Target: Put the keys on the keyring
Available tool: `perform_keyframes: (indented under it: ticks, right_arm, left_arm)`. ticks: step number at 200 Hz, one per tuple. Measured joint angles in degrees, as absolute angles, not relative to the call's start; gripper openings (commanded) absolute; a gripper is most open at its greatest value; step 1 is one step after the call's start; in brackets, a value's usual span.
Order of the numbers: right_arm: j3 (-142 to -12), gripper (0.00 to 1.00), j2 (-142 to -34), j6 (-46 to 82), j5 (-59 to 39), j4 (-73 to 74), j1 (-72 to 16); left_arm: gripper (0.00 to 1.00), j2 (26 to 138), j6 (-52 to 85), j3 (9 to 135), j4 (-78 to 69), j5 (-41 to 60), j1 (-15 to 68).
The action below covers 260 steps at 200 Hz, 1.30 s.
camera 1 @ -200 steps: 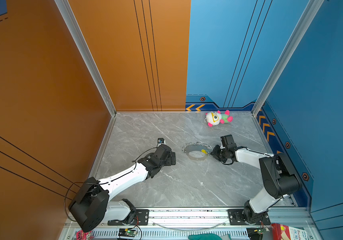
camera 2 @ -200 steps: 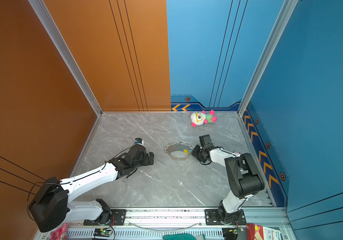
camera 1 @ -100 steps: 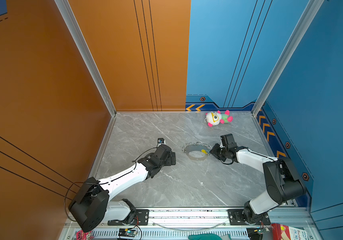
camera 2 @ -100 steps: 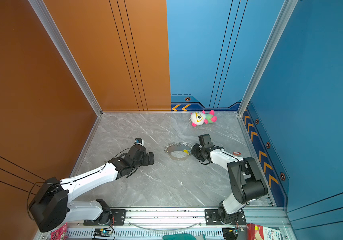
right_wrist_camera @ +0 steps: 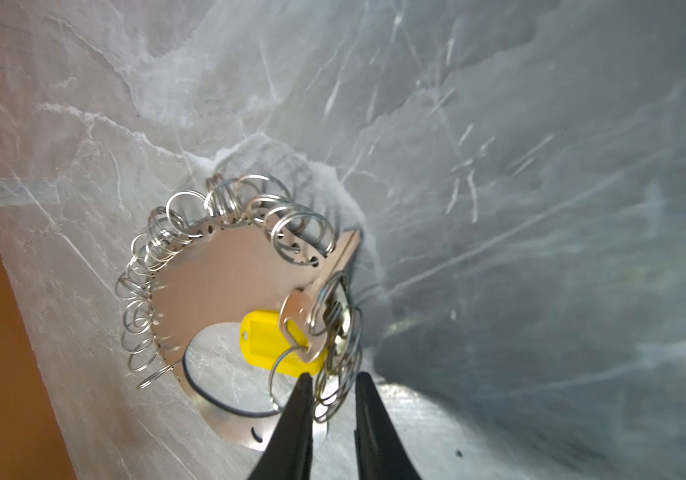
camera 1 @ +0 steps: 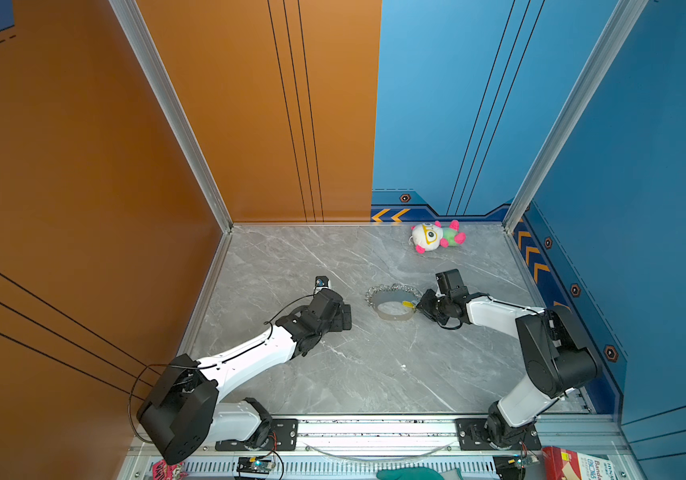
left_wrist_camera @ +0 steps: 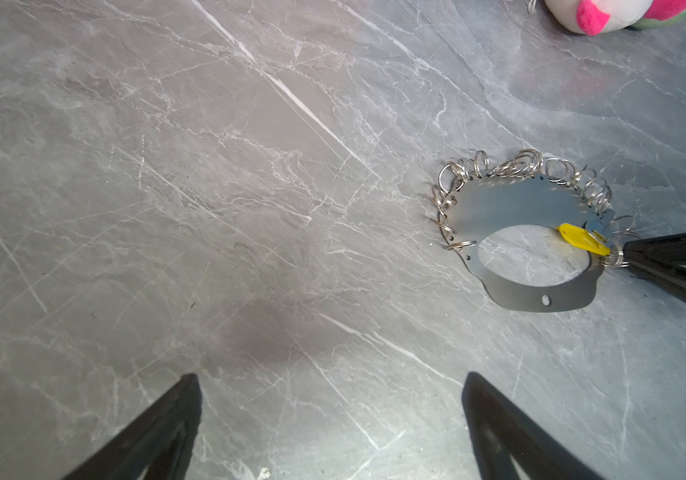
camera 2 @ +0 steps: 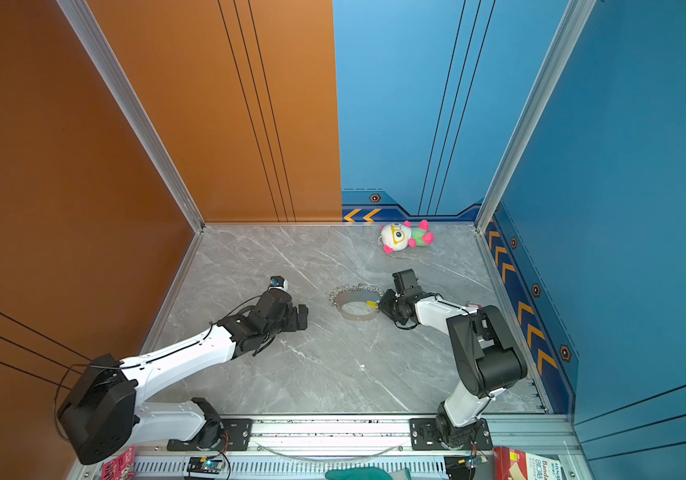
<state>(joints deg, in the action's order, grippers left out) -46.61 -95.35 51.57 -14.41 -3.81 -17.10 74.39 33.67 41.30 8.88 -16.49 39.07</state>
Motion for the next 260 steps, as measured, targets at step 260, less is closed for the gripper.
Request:
perform_keyframes:
  ticks: [260]
  right_arm:
    - [-49.43, 0.10, -90.15, 46.59, -6.57, -11.31, -22.96]
  left_arm:
    - [0.98, 75.35, 33.04, 41.32, 8.88, -16.38, 39.27]
